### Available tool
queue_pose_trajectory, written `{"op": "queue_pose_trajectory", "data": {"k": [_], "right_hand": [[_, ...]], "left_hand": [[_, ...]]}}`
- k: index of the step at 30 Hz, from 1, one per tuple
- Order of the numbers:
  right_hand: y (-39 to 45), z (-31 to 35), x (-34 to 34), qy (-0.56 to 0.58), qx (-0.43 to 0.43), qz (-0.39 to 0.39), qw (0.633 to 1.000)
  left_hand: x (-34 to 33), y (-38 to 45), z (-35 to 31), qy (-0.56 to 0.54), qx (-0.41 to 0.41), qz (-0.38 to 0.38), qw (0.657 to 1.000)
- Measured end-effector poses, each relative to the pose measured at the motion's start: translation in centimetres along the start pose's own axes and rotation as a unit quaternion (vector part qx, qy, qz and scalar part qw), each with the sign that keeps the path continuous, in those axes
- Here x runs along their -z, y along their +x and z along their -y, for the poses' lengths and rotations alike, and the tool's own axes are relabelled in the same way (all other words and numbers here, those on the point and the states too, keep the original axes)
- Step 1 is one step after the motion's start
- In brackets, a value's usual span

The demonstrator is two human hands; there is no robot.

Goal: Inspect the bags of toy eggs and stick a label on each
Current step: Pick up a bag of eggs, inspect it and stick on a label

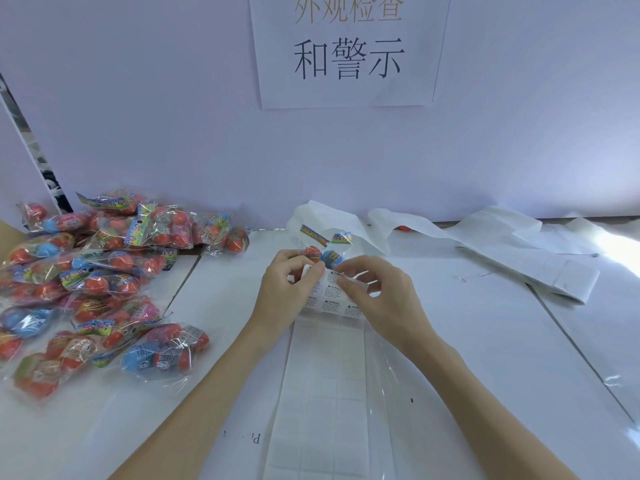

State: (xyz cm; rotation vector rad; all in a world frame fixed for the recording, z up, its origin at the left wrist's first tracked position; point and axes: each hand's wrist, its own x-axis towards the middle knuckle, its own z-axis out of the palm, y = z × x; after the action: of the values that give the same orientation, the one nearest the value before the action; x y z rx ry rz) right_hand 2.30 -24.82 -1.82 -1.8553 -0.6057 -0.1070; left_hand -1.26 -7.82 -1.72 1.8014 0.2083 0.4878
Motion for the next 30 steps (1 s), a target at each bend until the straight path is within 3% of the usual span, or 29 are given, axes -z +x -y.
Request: {"op": "queue_pose_trajectory", "data": {"k": [5,9,12,16,22,26,30], "right_hand": [[0.0,0.5,0.0,0.013,0.017,-0.029,0.999],[0.6,0.7,0.9,0.1,-0.049,-0.14,0.984],[0.9,0.8,1.8,0.154,-0.094,-0.178,0.967],[0.7,0.9,1.7,0.179,-0.107,-0.157,0.965],[0.4,1.2,1.4,0.147,-0.072,-0.113,0.98],[0.4,1.4,1.0,0.159,-0.065,-0.078,0.982],[0.3,1.1,0.5,0.101,-0.047,-0.062,0.992]], "left_hand": [[0.1,0.2,0.2,-0.022,0.018,-0.007,1.0],[0.7,0.4,0.1,-0.042,0.033,-0.045,0.998],[1.3,0.6,-0.3,-0.103,0.018,-0.072,0.992],[1.7,0.8,0.1,-0.124,-0.012,-0.079,0.989],[1.1,0.6,0.2,-0.171,-0.039,-0.002,0.985],[0.6,0.3,0.3,-0.145,-0.055,0.036,0.987],[0.3,-0.1,0.2,-0.13,-0.065,0.069,0.987]]}}
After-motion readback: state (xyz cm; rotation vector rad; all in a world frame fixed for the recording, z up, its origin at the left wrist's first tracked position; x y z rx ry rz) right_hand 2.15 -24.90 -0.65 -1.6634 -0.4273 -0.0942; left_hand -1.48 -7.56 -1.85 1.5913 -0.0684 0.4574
